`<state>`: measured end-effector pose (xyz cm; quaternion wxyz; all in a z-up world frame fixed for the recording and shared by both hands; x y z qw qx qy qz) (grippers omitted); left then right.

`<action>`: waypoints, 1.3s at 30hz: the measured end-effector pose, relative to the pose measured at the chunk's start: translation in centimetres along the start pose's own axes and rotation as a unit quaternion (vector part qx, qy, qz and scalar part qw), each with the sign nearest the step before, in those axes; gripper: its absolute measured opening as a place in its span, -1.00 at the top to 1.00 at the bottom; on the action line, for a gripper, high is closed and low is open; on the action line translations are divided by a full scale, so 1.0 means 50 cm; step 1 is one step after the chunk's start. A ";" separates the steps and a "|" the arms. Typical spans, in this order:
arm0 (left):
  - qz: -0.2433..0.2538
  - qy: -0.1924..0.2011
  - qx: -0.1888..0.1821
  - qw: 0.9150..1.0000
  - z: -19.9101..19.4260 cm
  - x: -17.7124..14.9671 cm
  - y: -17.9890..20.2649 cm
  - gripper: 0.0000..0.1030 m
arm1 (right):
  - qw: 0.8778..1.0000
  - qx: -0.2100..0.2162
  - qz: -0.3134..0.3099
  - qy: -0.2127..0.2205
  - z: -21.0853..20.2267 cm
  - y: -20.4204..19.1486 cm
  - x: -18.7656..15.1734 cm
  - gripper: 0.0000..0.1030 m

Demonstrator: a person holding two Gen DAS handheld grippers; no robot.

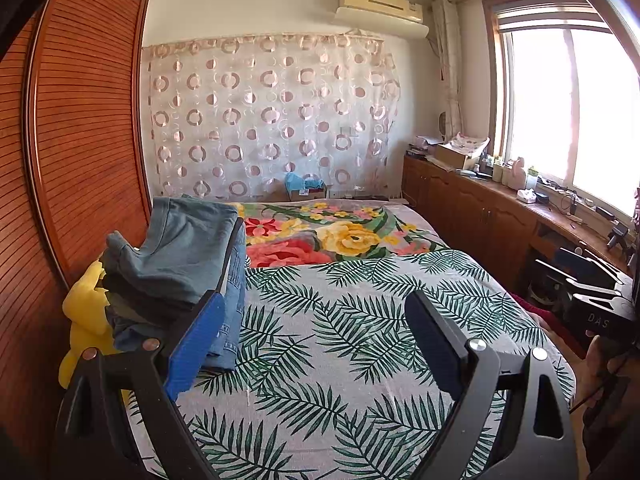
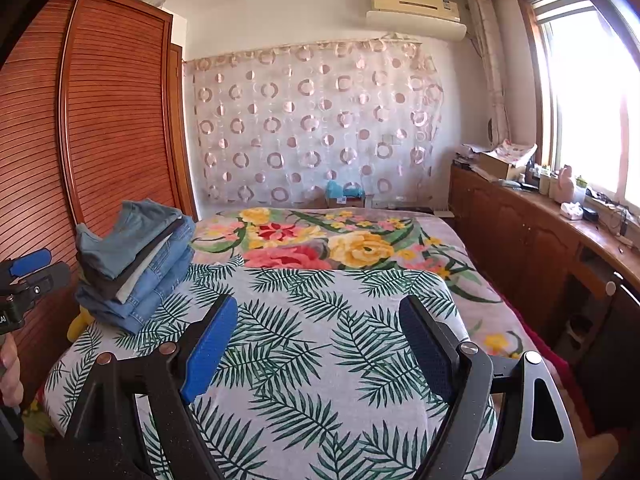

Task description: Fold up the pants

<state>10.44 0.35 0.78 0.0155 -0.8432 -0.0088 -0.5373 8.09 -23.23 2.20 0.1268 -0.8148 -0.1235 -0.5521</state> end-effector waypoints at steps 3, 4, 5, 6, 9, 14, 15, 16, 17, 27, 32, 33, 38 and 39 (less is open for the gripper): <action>0.001 -0.001 0.002 1.000 0.000 -0.001 0.000 -0.78 | 1.000 0.001 0.000 0.000 0.000 0.001 0.000 -0.64; 0.000 -0.001 0.002 1.000 -0.001 0.000 -0.001 -0.78 | 1.000 0.001 -0.001 0.001 -0.001 0.002 0.001 -0.64; -0.001 -0.001 0.001 1.000 -0.002 0.000 -0.001 -0.78 | 1.000 0.001 -0.001 0.002 -0.001 0.003 0.001 -0.64; 0.000 -0.001 0.001 1.000 -0.002 0.000 -0.001 -0.78 | 1.000 0.001 -0.001 0.002 -0.001 0.002 0.001 -0.64; 0.000 -0.001 0.001 1.000 -0.003 0.001 0.000 -0.78 | 1.000 0.001 -0.003 0.003 -0.001 0.000 0.000 -0.64; 0.000 0.000 0.000 1.000 -0.005 0.002 0.001 -0.78 | 1.000 0.000 -0.004 0.004 0.001 0.005 0.000 -0.64; 0.000 -0.001 0.000 1.000 -0.005 0.001 0.001 -0.78 | 1.000 0.001 -0.004 0.004 0.001 0.005 0.000 -0.64; -0.001 -0.001 -0.001 1.000 -0.005 0.002 0.001 -0.78 | 1.000 0.000 -0.004 0.005 0.001 0.006 0.000 -0.64; -0.001 0.000 0.000 1.000 -0.005 0.002 0.001 -0.78 | 1.000 0.001 -0.004 0.004 0.002 0.006 0.000 -0.64; 0.000 0.001 0.001 1.000 -0.006 0.002 0.001 -0.79 | 1.000 0.001 -0.004 0.006 0.003 0.004 -0.003 -0.64; 0.000 0.001 0.001 1.000 -0.006 0.001 0.002 -0.79 | 1.000 0.001 -0.004 0.006 0.004 0.005 -0.003 -0.64; 0.001 0.002 0.000 1.000 -0.006 0.003 0.002 -0.79 | 1.000 0.001 -0.004 0.006 0.003 0.004 -0.003 -0.64; 0.001 0.003 0.000 1.000 -0.009 0.005 0.006 -0.79 | 1.000 0.001 -0.005 0.007 0.005 0.002 -0.004 -0.64; 0.001 0.003 0.000 1.000 -0.009 0.005 0.006 -0.79 | 1.000 0.001 -0.005 0.007 0.004 0.000 -0.006 -0.64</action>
Point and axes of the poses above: each gripper's, at about its wrist camera, not at the fingertips, and z roughly the way its jaws point, y to its right, x to its top, the point moved 6 cm from there along z, roughly the way its jaws point, and after that the axes turned 5 degrees about x, right-handed, at the moved point
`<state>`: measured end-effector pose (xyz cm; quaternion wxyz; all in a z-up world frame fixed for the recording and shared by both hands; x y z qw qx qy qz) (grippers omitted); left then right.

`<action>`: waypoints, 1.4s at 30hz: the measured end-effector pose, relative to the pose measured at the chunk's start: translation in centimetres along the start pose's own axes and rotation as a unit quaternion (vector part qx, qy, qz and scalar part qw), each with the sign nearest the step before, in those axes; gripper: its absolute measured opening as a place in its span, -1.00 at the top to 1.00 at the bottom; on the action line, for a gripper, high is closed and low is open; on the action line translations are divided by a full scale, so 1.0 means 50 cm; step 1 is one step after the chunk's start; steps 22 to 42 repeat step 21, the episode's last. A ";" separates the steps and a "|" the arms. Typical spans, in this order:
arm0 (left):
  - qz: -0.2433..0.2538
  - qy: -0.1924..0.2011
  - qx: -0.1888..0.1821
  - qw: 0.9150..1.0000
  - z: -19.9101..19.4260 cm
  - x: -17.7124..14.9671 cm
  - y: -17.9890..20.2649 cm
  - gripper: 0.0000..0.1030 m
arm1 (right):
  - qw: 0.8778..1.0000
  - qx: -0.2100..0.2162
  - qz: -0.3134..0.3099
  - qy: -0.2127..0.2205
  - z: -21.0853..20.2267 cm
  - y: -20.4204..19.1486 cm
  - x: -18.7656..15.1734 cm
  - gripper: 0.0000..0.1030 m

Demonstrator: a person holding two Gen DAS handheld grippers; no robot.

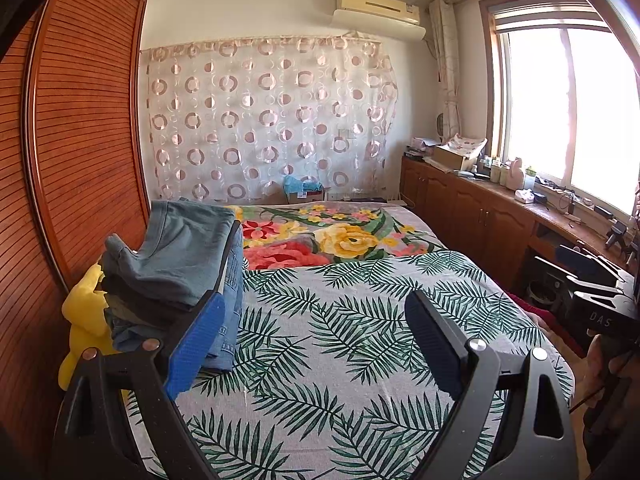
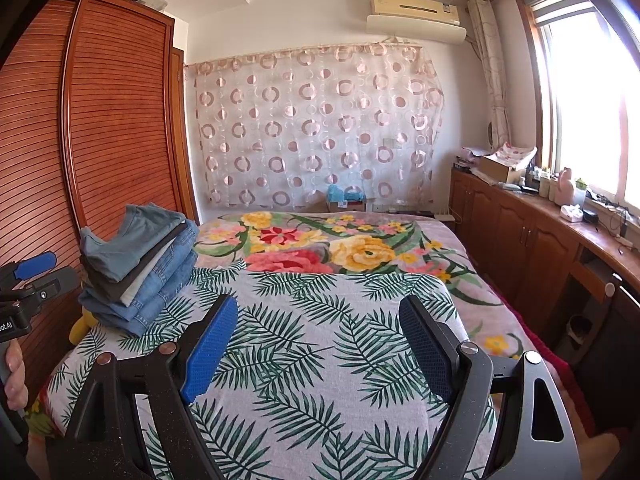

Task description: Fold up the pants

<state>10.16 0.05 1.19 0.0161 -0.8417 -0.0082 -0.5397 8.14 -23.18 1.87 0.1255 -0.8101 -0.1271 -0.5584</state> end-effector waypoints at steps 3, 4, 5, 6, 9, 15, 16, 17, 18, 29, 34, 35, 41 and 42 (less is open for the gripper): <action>0.000 0.000 0.000 1.000 0.000 0.000 0.000 -0.79 | 1.000 0.000 0.000 0.000 0.000 0.000 0.000 -0.64; 0.000 0.000 0.000 1.000 0.001 0.001 0.000 -0.79 | 1.000 0.000 0.000 0.000 0.000 0.000 0.000 -0.64; 0.000 0.000 0.000 1.000 0.000 -0.001 0.000 -0.79 | 1.000 0.000 0.000 0.000 0.000 0.000 0.000 -0.64; 0.000 0.000 0.000 1.000 0.000 -0.001 0.000 -0.79 | 1.000 0.000 0.000 0.000 0.000 0.000 0.000 -0.64; 0.000 0.000 0.000 1.000 0.001 -0.002 0.000 -0.79 | 1.000 0.000 0.000 0.000 0.000 0.000 -0.001 -0.64; -0.001 0.000 0.000 1.000 0.000 0.000 0.000 -0.78 | 1.000 0.000 0.000 0.000 0.000 0.001 0.000 -0.64; -0.001 0.000 -0.001 1.000 0.000 -0.001 0.000 -0.78 | 1.000 0.000 0.000 0.000 0.000 0.001 0.000 -0.64; -0.001 0.001 -0.001 1.000 0.000 -0.001 0.000 -0.79 | 1.000 0.000 0.000 0.000 0.000 0.001 0.000 -0.64; -0.001 0.001 0.000 1.000 0.001 -0.002 -0.001 -0.79 | 1.000 -0.001 0.000 0.000 0.000 0.002 0.000 -0.64; -0.001 0.001 -0.001 1.000 0.001 -0.003 -0.001 -0.79 | 1.000 -0.001 0.001 0.001 0.001 0.001 -0.001 -0.64; -0.001 0.001 -0.001 1.000 0.001 -0.003 -0.001 -0.79 | 1.000 -0.001 0.001 0.001 0.001 0.001 -0.001 -0.64; -0.001 0.001 -0.001 1.000 0.001 -0.003 -0.001 -0.79 | 1.000 -0.001 0.001 0.001 0.001 0.001 -0.001 -0.64; -0.001 0.001 -0.001 1.000 0.001 -0.003 -0.001 -0.79 | 1.000 -0.001 0.001 0.001 0.001 0.001 -0.001 -0.64; -0.001 0.001 -0.001 1.000 0.001 -0.003 -0.001 -0.79 | 1.000 -0.001 0.001 0.001 0.001 0.001 -0.001 -0.64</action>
Point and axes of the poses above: each gripper's, at about its wrist camera, not at the fingertips, and z roughly the way its jaws point, y to its right, x to its top, the point moved 6 cm from there along z, roughly the way its jaws point, and after that the axes turned 5 degrees about x, right-handed, at the moved point
